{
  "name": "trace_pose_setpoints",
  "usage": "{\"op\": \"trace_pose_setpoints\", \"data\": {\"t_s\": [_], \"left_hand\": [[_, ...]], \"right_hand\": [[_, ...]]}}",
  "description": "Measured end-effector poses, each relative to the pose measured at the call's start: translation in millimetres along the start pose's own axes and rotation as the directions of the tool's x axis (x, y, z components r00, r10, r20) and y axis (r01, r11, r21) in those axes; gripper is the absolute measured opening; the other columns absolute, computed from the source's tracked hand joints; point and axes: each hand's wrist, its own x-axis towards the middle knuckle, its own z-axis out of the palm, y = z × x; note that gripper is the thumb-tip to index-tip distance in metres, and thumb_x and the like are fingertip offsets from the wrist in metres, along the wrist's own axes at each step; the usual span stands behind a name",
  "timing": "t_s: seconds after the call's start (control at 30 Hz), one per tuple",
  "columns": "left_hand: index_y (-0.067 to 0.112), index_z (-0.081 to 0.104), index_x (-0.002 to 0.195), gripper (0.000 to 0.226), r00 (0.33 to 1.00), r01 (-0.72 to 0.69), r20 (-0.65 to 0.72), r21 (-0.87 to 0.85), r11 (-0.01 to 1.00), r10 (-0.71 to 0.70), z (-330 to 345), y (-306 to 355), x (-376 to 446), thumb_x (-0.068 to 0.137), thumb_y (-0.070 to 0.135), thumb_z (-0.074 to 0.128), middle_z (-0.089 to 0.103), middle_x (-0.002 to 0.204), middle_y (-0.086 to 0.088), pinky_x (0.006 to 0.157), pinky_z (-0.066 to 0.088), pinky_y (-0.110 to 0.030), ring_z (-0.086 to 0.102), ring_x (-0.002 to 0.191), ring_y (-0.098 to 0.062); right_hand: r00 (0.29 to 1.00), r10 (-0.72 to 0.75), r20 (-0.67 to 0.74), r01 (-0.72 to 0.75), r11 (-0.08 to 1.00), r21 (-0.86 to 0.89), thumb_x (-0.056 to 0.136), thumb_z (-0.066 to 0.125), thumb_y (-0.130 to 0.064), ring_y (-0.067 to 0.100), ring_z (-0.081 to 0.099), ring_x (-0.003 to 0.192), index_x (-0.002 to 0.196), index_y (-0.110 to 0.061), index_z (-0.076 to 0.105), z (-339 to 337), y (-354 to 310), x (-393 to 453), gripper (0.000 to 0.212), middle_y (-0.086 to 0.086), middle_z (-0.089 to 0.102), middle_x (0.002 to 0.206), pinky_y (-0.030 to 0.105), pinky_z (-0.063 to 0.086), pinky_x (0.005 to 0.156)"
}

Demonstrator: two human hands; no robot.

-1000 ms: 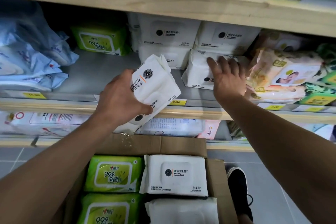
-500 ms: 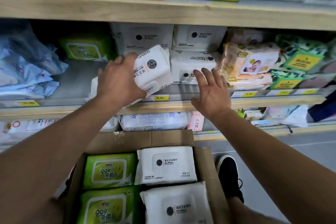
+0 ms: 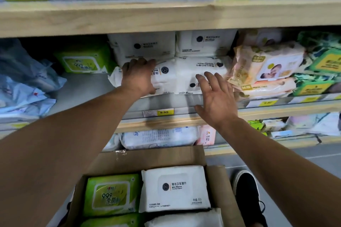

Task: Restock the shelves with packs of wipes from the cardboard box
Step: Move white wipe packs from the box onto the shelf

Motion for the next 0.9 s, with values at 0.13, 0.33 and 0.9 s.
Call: {"op": "trace_pose_setpoints", "data": {"t_s": [0.13, 0.33, 0.9], "left_hand": [[0.027, 0.045, 0.136, 0.096, 0.994, -0.058, -0.089, 0.016, 0.998, 0.060, 11.4, -2.1, 9.6, 0.050, 0.037, 0.088, 0.049, 0.131, -0.006, 0.101, 0.031, -0.044, 0.040, 0.122, -0.032], [0.027, 0.040, 0.136, 0.092, 0.985, -0.073, -0.149, 0.103, 0.992, 0.088, 15.5, -0.2, 2.0, 0.055, 0.035, 0.083, 0.044, 0.135, -0.002, 0.108, 0.023, -0.051, 0.036, 0.126, -0.031], [0.013, 0.045, 0.140, 0.072, 0.974, -0.222, -0.078, -0.204, 0.953, 0.211, -17.5, 9.8, -191.1, 0.074, 0.037, 0.065, 0.049, 0.140, -0.012, 0.105, 0.036, -0.044, 0.047, 0.124, -0.035]], "right_hand": [[0.999, -0.027, -0.018, 0.028, 0.999, 0.023, 0.075, 0.073, -0.036, 0.030, 0.014, 0.144, 0.150, -0.022, 0.022, 11.1, 1.1, 7.0, 0.091, 0.004, 0.020, 0.157, 0.045, 0.012, 0.117], [0.999, -0.035, -0.040, 0.036, 0.999, 0.017, 0.075, 0.074, -0.034, 0.032, 0.018, 0.143, 0.149, -0.020, 0.025, 9.8, -1.2, 2.3, 0.091, 0.006, 0.023, 0.156, 0.046, 0.014, 0.117], [0.981, -0.056, 0.188, 0.033, 0.992, 0.122, 0.082, 0.065, -0.033, 0.029, 0.018, 0.143, 0.149, -0.021, 0.023, -24.3, -64.7, -160.1, 0.080, 0.004, 0.023, 0.155, 0.040, 0.017, 0.118]]}}
